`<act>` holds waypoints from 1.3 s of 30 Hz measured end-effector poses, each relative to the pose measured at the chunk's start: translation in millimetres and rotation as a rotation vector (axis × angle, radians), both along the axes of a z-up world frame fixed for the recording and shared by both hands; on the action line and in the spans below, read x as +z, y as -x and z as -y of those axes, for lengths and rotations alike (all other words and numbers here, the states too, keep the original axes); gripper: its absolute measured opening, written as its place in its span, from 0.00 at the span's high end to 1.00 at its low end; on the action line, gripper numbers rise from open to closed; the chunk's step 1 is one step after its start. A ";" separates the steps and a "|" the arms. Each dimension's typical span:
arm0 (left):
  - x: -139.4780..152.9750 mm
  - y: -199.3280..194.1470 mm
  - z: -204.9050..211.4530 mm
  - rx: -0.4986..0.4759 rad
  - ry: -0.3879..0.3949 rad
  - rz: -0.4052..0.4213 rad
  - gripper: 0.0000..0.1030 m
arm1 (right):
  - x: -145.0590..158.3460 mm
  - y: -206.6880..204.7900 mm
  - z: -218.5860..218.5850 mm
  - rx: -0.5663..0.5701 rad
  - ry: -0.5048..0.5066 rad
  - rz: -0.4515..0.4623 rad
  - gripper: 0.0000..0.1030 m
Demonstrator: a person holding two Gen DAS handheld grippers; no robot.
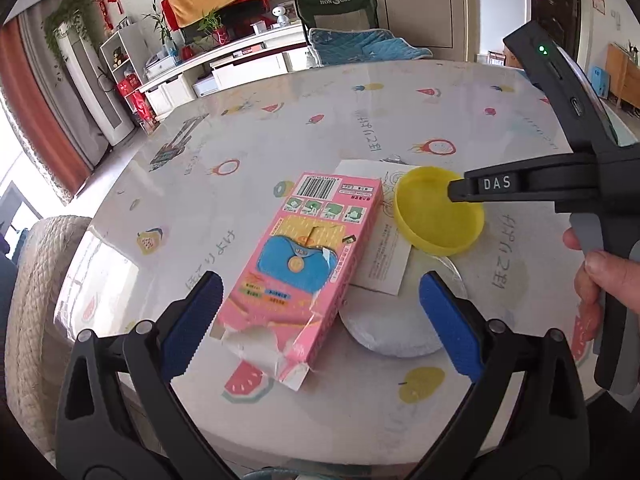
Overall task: Collect trash
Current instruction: 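Move both grippers back toward the yellow lid and pink box on the table, then grasp the pink box with the left gripper while the right gripper grasps the yellow lid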
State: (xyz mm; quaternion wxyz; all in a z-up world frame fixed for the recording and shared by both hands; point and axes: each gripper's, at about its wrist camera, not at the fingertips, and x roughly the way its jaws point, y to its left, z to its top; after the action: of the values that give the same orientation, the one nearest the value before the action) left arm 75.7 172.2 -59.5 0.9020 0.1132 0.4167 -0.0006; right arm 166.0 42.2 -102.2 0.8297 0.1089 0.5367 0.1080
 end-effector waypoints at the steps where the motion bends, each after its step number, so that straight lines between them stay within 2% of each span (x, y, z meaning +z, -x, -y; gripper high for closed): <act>1: -1.4 -1.8 -1.0 0.003 0.009 -0.005 0.07 | -1.3 0.7 -0.8 0.001 0.007 -0.009 0.82; 3: -3.7 -7.0 -2.0 0.017 0.030 -0.014 0.07 | -7.8 -0.6 0.0 0.001 0.019 -0.030 0.91; 6: -6.3 -11.4 -8.6 0.041 0.069 -0.028 0.07 | -8.6 0.9 5.2 -0.005 -0.011 -0.022 0.94; 10: -9.0 -14.3 -11.0 0.055 0.078 -0.034 0.07 | -0.3 13.3 13.6 -0.001 -0.030 0.018 0.95; 14: -7.1 -18.2 -14.8 0.069 0.087 -0.036 0.07 | 12.8 27.4 31.5 -0.016 -0.097 0.055 0.95; 17: 1.8 -20.0 -12.1 0.035 0.088 -0.006 0.07 | 20.3 34.7 38.9 -0.004 -0.094 0.066 0.95; 20: 8.0 -28.7 -6.6 -0.057 0.095 -0.024 0.07 | 27.8 40.6 44.0 0.012 -0.101 0.076 0.94; 22: 1.6 -40.3 -5.3 -0.097 0.067 -0.081 0.07 | 32.5 44.0 47.3 0.020 -0.104 0.087 0.94; 25: -15.2 -55.2 -3.9 -0.121 -0.061 -0.138 0.06 | 35.2 45.3 49.0 0.034 -0.115 0.093 0.94; 28: -33.5 -65.6 -7.9 -0.121 -0.089 -0.191 0.07 | 34.3 44.8 47.7 0.048 -0.111 0.093 0.94; 31: -39.7 -68.2 -13.7 -0.101 -0.060 -0.184 0.07 | 32.2 45.7 45.3 0.061 -0.118 0.093 0.94; 34: -49.5 -71.0 -21.8 -0.084 0.019 -0.215 0.07 | 29.7 45.5 40.8 0.079 -0.109 0.094 0.94; 35: -50.0 -69.9 -20.1 -0.083 0.024 -0.209 0.07 | 29.0 45.3 39.6 0.083 -0.107 0.095 0.94; 39: -46.1 -65.2 -22.4 -0.084 0.045 -0.170 0.16 | 26.2 44.6 35.0 0.096 -0.086 0.098 0.94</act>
State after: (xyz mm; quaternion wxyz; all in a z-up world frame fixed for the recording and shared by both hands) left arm 140.8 194.5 -105.6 0.8648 0.1100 0.4865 -0.0574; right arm 121.5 7.2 -76.0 0.8435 0.1131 0.4948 0.1757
